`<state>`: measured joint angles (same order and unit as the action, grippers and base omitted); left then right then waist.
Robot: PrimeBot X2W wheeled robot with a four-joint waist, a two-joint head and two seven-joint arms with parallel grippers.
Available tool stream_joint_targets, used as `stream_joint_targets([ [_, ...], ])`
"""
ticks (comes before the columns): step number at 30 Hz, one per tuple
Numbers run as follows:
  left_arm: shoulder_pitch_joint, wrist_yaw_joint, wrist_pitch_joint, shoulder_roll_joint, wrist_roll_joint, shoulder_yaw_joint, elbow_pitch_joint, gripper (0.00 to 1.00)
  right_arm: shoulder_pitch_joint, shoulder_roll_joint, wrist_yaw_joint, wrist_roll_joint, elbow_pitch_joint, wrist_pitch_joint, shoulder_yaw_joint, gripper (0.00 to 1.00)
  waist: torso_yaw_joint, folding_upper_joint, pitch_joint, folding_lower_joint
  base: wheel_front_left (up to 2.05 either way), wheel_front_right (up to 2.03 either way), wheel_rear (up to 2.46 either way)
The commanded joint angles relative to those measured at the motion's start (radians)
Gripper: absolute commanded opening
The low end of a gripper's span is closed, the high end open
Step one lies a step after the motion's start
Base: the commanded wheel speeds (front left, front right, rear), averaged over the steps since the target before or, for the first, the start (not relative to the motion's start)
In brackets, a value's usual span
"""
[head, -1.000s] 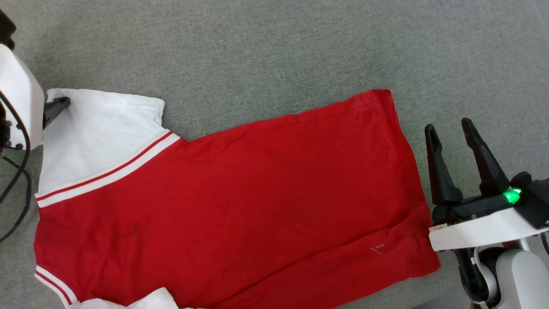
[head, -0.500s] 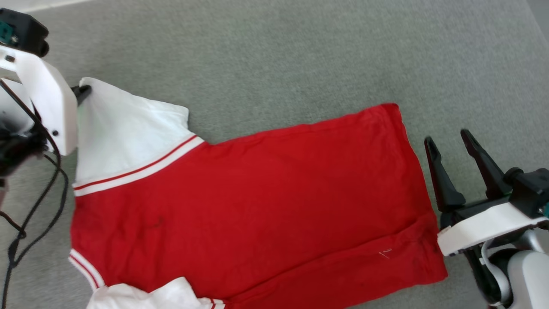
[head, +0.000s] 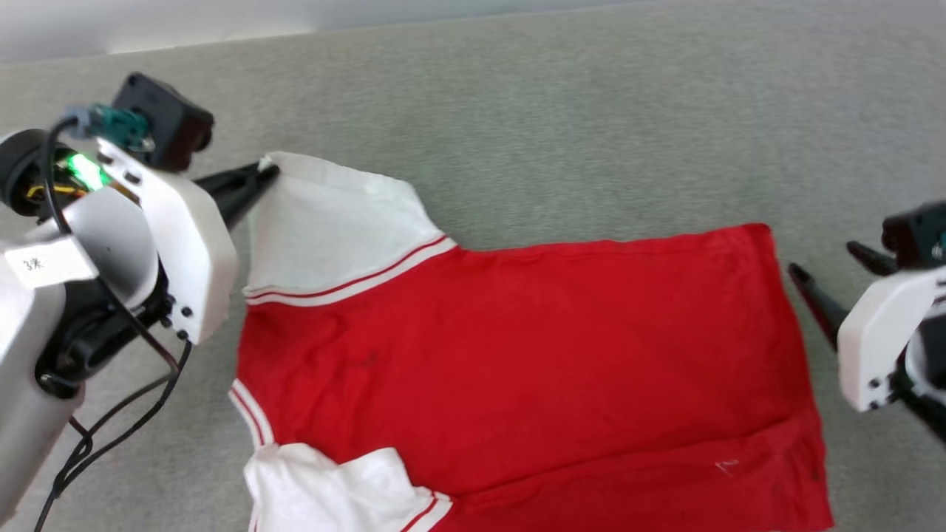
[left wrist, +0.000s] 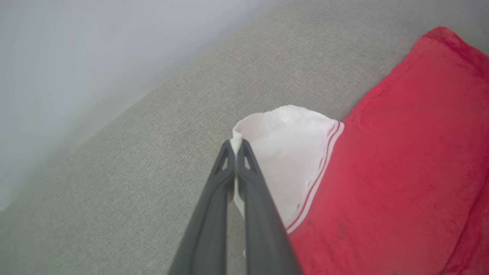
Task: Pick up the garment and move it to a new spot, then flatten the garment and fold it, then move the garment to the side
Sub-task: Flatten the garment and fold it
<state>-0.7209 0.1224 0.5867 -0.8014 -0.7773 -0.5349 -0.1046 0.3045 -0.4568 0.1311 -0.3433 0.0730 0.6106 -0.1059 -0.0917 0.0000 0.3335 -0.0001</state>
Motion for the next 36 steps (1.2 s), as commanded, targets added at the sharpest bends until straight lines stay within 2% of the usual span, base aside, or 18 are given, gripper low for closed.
stream_joint_targets([
  [1,0.014,-0.007,0.0,-0.001,0.006,0.0,-0.027,0.0,0.037,-0.03,-0.001,-0.013,-0.005,0.052,-0.01,1.0,0.031,0.0,0.016,0.0001,0.0,0.0,0.0],
  [6,0.031,-0.021,-0.01,0.0,0.02,-0.007,-0.118,0.0,0.122,-0.081,-0.001,-0.064,-0.05,0.242,-0.029,1.0,0.082,0.0,0.051,0.0001,0.0,0.0,0.0],
  [11,0.041,-0.026,-0.022,0.006,0.037,-0.019,-0.173,0.0,0.191,-0.11,-0.001,-0.085,-0.1,0.351,-0.063,1.0,0.123,0.0,0.087,0.0001,0.0,0.0,0.0],
  [16,0.043,-0.027,-0.029,0.017,0.041,-0.028,-0.198,0.0,0.227,-0.136,-0.001,-0.078,-0.14,0.393,-0.101,1.0,0.151,0.0,0.11,0.0001,0.0,0.0,0.0],
  [23,0.057,-0.024,-0.046,0.042,0.044,-0.056,-0.203,0.0,0.21,-0.129,0.0,-0.086,-0.23,0.41,-0.156,1.0,0.184,0.0,0.127,0.0001,0.0,0.0,0.0],
  [24,0.06,-0.023,-0.048,0.044,0.044,-0.058,-0.201,0.0,0.205,-0.128,0.0,-0.088,-0.242,0.408,-0.165,0.75,0.186,0.0,0.128,0.0001,0.0,0.0,0.0],
  [26,0.063,-0.023,-0.053,0.047,0.042,-0.062,-0.196,0.0,0.201,-0.125,0.0,-0.092,-0.263,0.403,-0.177,0.13,0.189,0.0,0.126,0.0001,0.0,0.0,0.0],
  [27,0.064,-0.023,-0.054,0.049,0.04,-0.063,-0.193,0.0,0.201,-0.125,0.0,-0.097,-0.27,0.397,-0.179,0.0,0.19,0.0,0.124,0.0001,0.0,0.0,0.0],
  [36,0.138,-0.054,-0.109,0.034,0.021,-0.044,-0.134,0.0,0.221,-0.124,-0.001,-0.105,-0.296,0.25,-0.152,0.0,0.156,0.0,0.022,0.0001,0.0,0.0,0.0],
])
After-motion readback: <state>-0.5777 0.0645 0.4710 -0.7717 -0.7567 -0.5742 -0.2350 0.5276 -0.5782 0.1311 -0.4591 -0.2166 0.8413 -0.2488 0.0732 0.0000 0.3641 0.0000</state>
